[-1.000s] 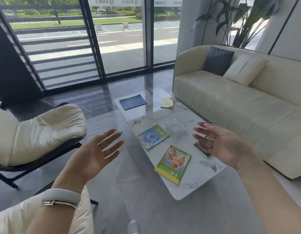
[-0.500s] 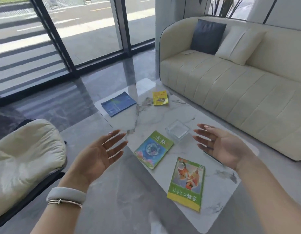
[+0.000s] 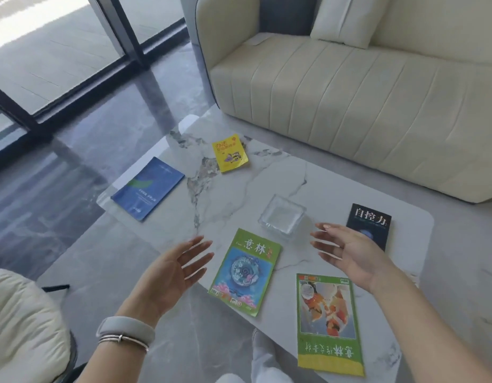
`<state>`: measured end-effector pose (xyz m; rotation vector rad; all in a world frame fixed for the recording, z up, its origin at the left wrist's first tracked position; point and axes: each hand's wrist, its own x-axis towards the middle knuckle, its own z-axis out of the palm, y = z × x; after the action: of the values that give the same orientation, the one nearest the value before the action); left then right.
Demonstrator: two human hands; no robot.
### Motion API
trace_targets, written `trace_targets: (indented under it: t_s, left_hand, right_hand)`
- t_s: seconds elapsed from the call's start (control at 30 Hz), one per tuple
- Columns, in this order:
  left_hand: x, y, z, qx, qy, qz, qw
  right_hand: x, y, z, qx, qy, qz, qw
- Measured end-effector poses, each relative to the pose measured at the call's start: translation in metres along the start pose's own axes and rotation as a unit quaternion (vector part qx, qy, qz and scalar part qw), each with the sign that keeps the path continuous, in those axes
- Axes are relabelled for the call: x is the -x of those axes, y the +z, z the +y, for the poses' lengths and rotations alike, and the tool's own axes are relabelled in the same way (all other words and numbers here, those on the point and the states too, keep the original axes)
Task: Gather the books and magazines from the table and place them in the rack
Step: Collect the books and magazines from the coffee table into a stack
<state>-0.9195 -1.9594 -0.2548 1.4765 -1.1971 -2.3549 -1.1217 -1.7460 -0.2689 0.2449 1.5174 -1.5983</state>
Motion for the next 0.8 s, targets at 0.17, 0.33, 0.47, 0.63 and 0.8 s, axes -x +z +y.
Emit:
trace_targets:
  t_s: [0.17, 0.33, 0.47, 0.63, 0.8]
  left_hand:
    - [-0.082, 0.0, -0.013, -0.096, -0.063, 0.0, 0.993]
    - [-0.194, -0.012, -0.049, -0.21, -0.094, -0.008, 0.973]
    - [-0.271, -0.024, -0.095, -0.251, -0.122, -0.001, 0.96]
    - [-0.342, -0.049, -0.154, -0.343, -0.096, 0.057, 0.933]
    - [-0.373, -0.066, -0.188, -0.353, -0.078, 0.08, 0.929]
  right_hand:
    - [-0.052, -0.001, 0.037, -0.028, 0.054, 0.066, 0.996]
    - [-0.127, -0.005, 0.11, -0.031, 0.097, 0.125, 0.987]
    - [-0.186, 0.006, 0.179, -0.005, 0.128, 0.138, 0.982]
    - [-0.248, 0.022, 0.258, 0.044, 0.157, 0.186, 0.969]
    - [-0.269, 0.042, 0.302, 0.022, 0.157, 0.263, 0.952]
